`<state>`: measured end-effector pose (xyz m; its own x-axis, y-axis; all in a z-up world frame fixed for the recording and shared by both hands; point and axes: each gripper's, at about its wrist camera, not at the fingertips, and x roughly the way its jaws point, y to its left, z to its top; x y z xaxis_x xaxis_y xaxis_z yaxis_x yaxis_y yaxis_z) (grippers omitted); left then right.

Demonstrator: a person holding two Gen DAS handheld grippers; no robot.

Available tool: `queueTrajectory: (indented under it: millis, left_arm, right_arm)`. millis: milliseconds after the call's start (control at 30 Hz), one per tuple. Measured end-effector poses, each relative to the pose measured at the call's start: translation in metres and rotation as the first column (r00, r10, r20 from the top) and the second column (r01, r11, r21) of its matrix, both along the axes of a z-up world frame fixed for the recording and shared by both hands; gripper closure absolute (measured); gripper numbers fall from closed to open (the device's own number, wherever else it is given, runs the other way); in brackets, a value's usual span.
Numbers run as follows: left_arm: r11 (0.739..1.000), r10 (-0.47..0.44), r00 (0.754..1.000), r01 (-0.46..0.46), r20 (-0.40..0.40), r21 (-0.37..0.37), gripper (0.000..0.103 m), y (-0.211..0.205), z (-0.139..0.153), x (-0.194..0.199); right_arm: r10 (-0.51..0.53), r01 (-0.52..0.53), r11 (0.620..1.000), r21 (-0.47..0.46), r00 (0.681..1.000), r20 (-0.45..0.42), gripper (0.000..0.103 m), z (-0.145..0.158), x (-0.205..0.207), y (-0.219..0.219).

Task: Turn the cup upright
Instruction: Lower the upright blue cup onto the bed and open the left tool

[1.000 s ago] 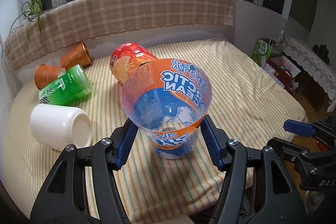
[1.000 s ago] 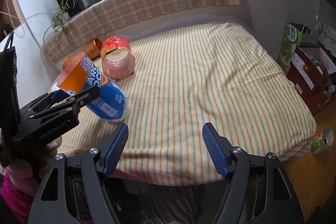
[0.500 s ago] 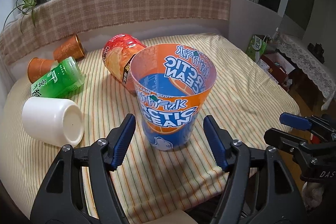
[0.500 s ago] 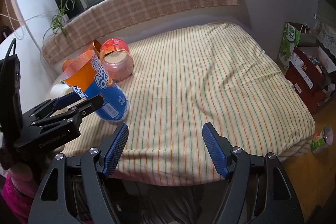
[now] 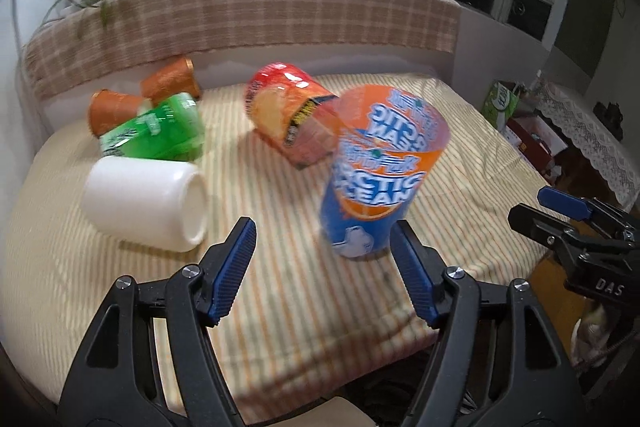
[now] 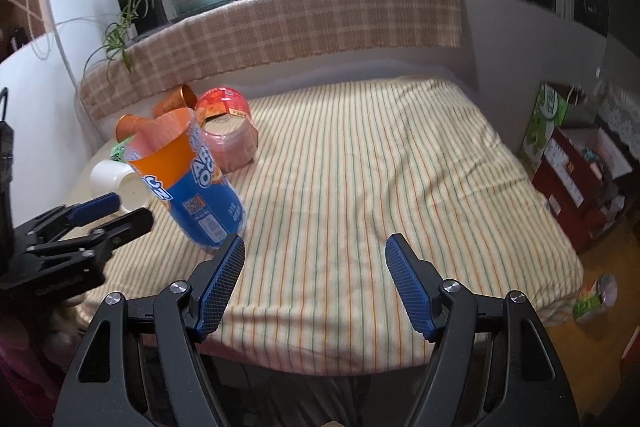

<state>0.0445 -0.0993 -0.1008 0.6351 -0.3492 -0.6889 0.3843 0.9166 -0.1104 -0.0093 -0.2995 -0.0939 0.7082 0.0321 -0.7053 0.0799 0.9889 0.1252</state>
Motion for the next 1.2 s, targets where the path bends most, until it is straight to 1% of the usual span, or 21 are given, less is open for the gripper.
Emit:
queueTrajectory:
  millis: [133, 233, 267, 333, 400, 467, 533, 567, 667, 700, 733, 800, 900, 1000, 1200]
  left_arm:
    - [0.999, 0.048, 0.998, -0.048, 0.04, -0.015, 0.031, 0.021, 0.013, -0.009]
    - [0.996, 0.088, 0.993, -0.086, 0.08, -0.026, 0.025, 0.035, 0.022, -0.015]
    - [0.995, 0.098, 0.991, -0.096, 0.093, -0.027, 0.025, 0.039, 0.025, -0.018]
    - [0.992, 0.125, 0.983, -0.122, 0.134, -0.027, 0.024, 0.048, 0.034, -0.023]
    - [0.989, 0.15, 0.973, -0.148, 0.176, -0.024, 0.021, 0.055, 0.041, -0.03]
    - [0.984, 0.179, 0.96, -0.176, 0.214, -0.032, 0.018, 0.063, 0.048, -0.036]
    - [0.98, 0.199, 0.95, -0.196, 0.243, -0.037, 0.016, 0.068, 0.053, -0.042]
    - [0.978, 0.206, 0.945, -0.203, 0.256, -0.04, 0.012, 0.071, 0.054, -0.043]
    - [0.97, 0.241, 0.918, -0.241, 0.315, -0.041, 0.006, 0.077, 0.061, -0.054]
    - [0.965, 0.257, 0.903, -0.26, 0.344, -0.038, 0.004, 0.079, 0.064, -0.059]
    - [0.961, 0.267, 0.893, -0.273, 0.362, -0.035, 0.0, 0.08, 0.065, -0.061]
    - [0.956, 0.28, 0.876, -0.291, 0.393, -0.032, 0.0, 0.082, 0.068, -0.067]
    - [0.951, 0.292, 0.864, -0.306, 0.409, -0.031, 0.0, 0.086, 0.071, -0.071]
    - [0.947, 0.307, 0.859, -0.32, 0.41, -0.038, 0.0, 0.09, 0.071, -0.073]
    - [0.938, 0.333, 0.85, -0.344, 0.407, -0.05, 0.0, 0.095, 0.072, -0.074]
  right_arm:
    - [0.018, -0.016, 0.998, -0.057, 0.999, 0.034, 0.03, 0.006, 0.001, 0.011]
    - [0.029, -0.023, 0.995, -0.097, 0.998, 0.061, 0.03, 0.012, 0.002, 0.019]
    - [0.034, -0.027, 0.994, -0.105, 0.997, 0.068, 0.03, 0.014, 0.002, 0.022]
    - [0.041, -0.031, 0.993, -0.116, 0.996, 0.083, 0.03, 0.017, 0.003, 0.026]
    - [0.048, -0.035, 0.991, -0.129, 0.993, 0.104, 0.03, 0.022, 0.003, 0.031]
    - [0.054, -0.036, 0.989, -0.141, 0.991, 0.125, 0.03, 0.026, 0.002, 0.035]
    - [0.058, -0.034, 0.986, -0.161, 0.987, 0.15, 0.027, 0.03, 0.001, 0.04]
    - [0.06, -0.032, 0.985, -0.17, 0.985, 0.164, 0.027, 0.032, 0.0, 0.042]
    - [0.06, -0.022, 0.981, -0.192, 0.979, 0.197, 0.027, 0.038, -0.003, 0.047]
    - [0.057, -0.017, 0.981, -0.192, 0.976, 0.209, 0.026, 0.04, -0.003, 0.048]
    - [0.053, -0.01, 0.982, -0.189, 0.974, 0.22, 0.022, 0.041, -0.004, 0.048]
    - [0.036, 0.009, 0.984, -0.179, 0.968, 0.248, 0.02, 0.045, -0.006, 0.048]
    - [0.001, 0.052, 0.984, -0.171, 0.956, 0.294, 0.02, 0.05, -0.009, 0.046]
    - [-0.031, 0.091, 0.983, -0.162, 0.941, 0.338, 0.016, 0.057, -0.011, 0.044]
    - [-0.048, 0.13, 0.974, -0.185, 0.919, 0.392, 0.015, 0.065, -0.015, 0.047]
